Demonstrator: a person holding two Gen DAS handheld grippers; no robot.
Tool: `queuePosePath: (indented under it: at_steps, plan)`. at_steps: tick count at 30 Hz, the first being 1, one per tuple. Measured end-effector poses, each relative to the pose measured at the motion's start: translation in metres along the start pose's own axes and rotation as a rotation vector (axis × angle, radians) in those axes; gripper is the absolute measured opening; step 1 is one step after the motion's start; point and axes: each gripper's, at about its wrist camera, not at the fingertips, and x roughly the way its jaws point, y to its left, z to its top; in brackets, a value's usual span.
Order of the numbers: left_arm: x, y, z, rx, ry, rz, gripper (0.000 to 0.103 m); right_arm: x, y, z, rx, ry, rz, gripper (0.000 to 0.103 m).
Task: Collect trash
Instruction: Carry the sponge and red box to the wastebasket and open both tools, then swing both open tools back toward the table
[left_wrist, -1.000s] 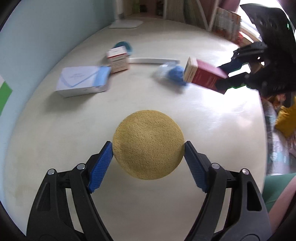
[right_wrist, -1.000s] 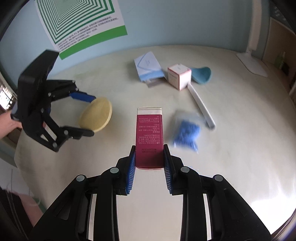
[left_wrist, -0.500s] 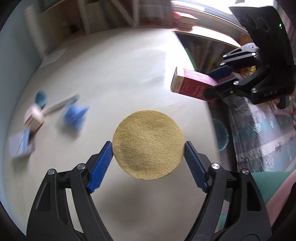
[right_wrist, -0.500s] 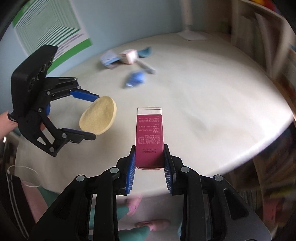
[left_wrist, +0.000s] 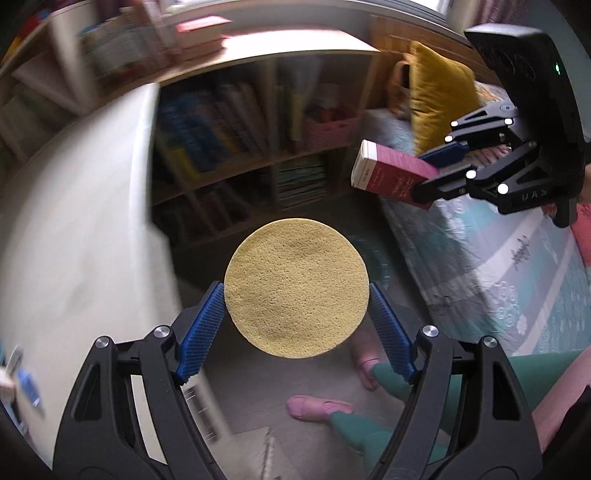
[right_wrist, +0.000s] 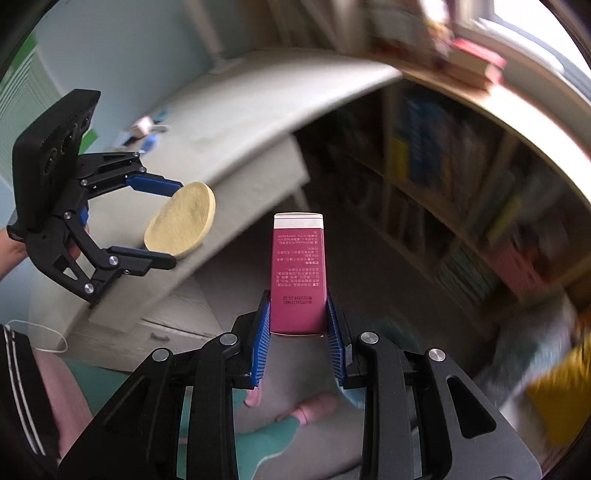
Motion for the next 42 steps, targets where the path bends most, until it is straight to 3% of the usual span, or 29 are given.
queuePosePath:
  at_steps: [9, 15, 20, 23, 35, 42]
  plan:
    - [0.077, -0.088, 0.041, 0.093, 0.119, -0.096, 0.075, -0.014, -0.08, -0.083, 0.203, 0.046, -0.021, 0.029]
    - [0.12, -0.115, 0.059, 0.118, 0.19, -0.112, 0.075, -0.005, -0.107, -0.103, 0.272, 0.055, 0.008, 0.029]
    - [0.148, -0.125, 0.067, 0.143, 0.261, -0.111, 0.076, 0.006, -0.121, -0.104, 0.308, 0.057, 0.013, 0.034]
    - [0.162, -0.128, 0.069, 0.164, 0.296, -0.08, 0.08, 0.01, -0.135, -0.105, 0.345, 0.043, 0.008, 0.048]
    - [0.179, -0.117, 0.067, 0.116, 0.328, -0.075, 0.083, 0.007, -0.162, -0.106, 0.396, 0.035, 0.013, 0.054]
    - [0.17, -0.111, 0.072, 0.112, 0.305, -0.075, 0.083, 0.006, -0.164, -0.102, 0.402, 0.027, 0.015, 0.058]
